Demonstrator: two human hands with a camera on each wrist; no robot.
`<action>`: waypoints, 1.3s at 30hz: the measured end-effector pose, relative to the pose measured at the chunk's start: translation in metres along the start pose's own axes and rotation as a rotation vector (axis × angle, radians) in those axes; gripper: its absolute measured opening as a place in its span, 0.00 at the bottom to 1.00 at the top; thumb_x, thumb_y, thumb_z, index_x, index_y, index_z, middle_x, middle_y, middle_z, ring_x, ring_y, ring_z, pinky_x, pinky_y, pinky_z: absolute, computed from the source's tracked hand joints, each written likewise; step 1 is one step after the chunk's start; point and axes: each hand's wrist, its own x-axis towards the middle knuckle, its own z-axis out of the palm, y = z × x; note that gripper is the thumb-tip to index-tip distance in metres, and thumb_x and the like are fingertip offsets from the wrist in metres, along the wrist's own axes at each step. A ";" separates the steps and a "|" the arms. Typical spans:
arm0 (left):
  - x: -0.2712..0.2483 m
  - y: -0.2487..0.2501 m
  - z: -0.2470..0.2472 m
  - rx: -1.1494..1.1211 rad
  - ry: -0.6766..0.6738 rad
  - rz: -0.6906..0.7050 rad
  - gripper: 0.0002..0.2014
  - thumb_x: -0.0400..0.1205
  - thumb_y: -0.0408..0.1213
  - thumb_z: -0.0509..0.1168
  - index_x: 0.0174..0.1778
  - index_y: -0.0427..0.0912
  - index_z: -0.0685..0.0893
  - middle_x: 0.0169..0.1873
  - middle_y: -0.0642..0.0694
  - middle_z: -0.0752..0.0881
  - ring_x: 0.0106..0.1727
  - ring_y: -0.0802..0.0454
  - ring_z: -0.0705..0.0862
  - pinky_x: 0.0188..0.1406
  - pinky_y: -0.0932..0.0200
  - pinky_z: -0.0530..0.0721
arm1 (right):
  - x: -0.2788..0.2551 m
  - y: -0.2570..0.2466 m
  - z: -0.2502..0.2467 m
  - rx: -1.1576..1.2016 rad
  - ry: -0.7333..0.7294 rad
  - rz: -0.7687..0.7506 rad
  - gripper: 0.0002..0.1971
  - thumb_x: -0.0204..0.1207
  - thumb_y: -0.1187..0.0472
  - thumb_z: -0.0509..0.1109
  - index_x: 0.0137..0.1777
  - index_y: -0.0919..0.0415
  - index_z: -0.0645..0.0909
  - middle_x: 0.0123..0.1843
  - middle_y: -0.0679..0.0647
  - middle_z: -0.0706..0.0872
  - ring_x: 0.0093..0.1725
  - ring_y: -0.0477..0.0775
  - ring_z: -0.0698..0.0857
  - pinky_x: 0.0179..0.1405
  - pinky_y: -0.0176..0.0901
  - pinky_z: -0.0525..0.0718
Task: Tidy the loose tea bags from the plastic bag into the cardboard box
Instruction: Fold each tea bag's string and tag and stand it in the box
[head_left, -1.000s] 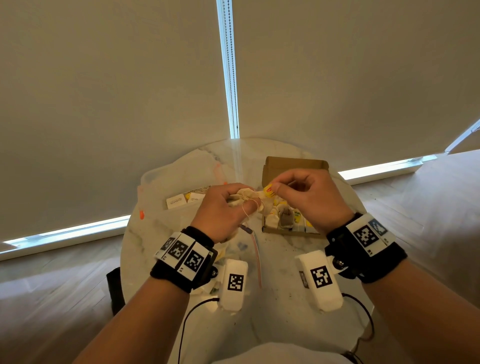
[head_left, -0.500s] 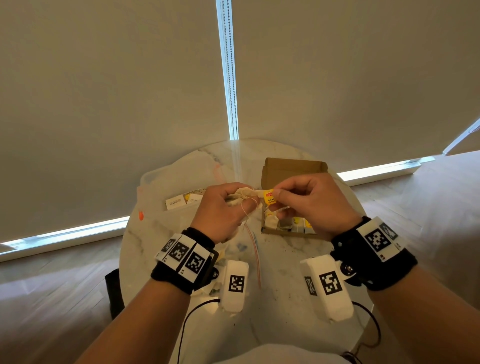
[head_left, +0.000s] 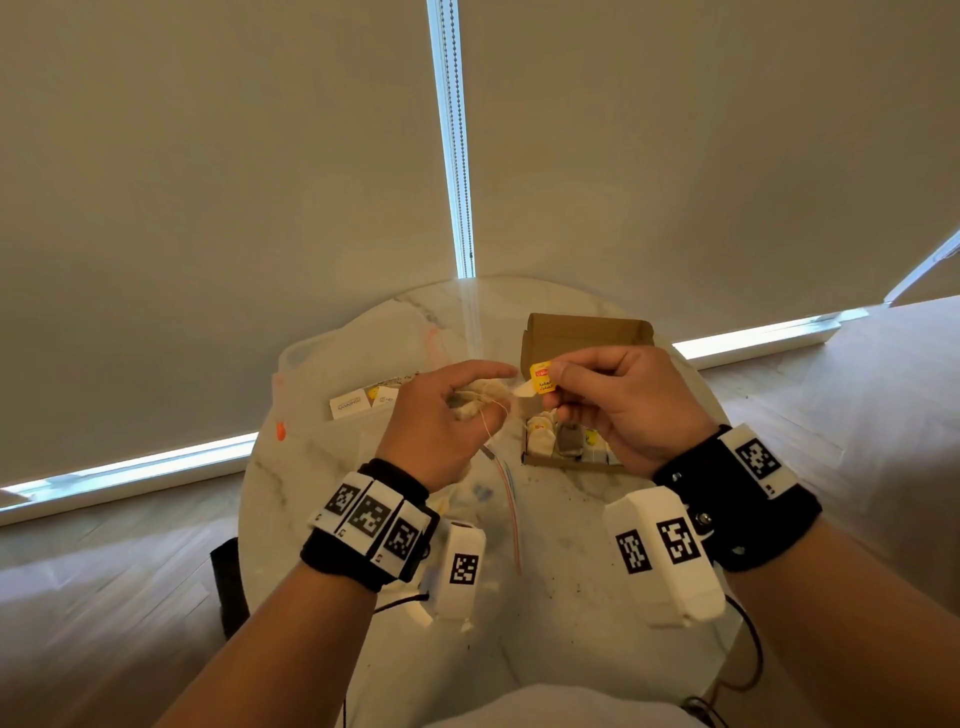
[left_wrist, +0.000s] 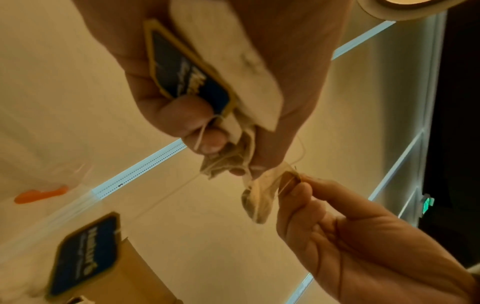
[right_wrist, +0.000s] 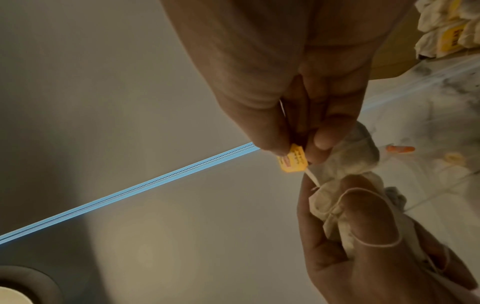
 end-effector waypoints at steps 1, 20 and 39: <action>0.000 0.001 0.001 -0.007 0.004 0.007 0.17 0.77 0.29 0.75 0.53 0.57 0.88 0.40 0.56 0.90 0.38 0.58 0.87 0.37 0.73 0.81 | 0.000 0.000 0.001 0.007 0.001 0.002 0.06 0.77 0.70 0.71 0.50 0.73 0.87 0.38 0.66 0.89 0.34 0.54 0.87 0.32 0.37 0.86; 0.004 -0.006 0.006 0.087 0.074 0.132 0.13 0.75 0.36 0.78 0.44 0.63 0.90 0.35 0.64 0.88 0.37 0.58 0.88 0.40 0.63 0.84 | 0.001 -0.003 0.003 -0.119 -0.021 -0.019 0.05 0.77 0.71 0.72 0.48 0.74 0.87 0.31 0.62 0.87 0.24 0.48 0.83 0.21 0.33 0.80; 0.007 -0.001 0.001 -0.110 -0.040 0.034 0.04 0.77 0.32 0.75 0.46 0.44 0.92 0.30 0.65 0.88 0.30 0.68 0.83 0.33 0.75 0.76 | 0.002 0.005 -0.008 -0.571 -0.137 -0.405 0.06 0.75 0.68 0.75 0.50 0.62 0.90 0.37 0.55 0.91 0.33 0.51 0.89 0.34 0.37 0.88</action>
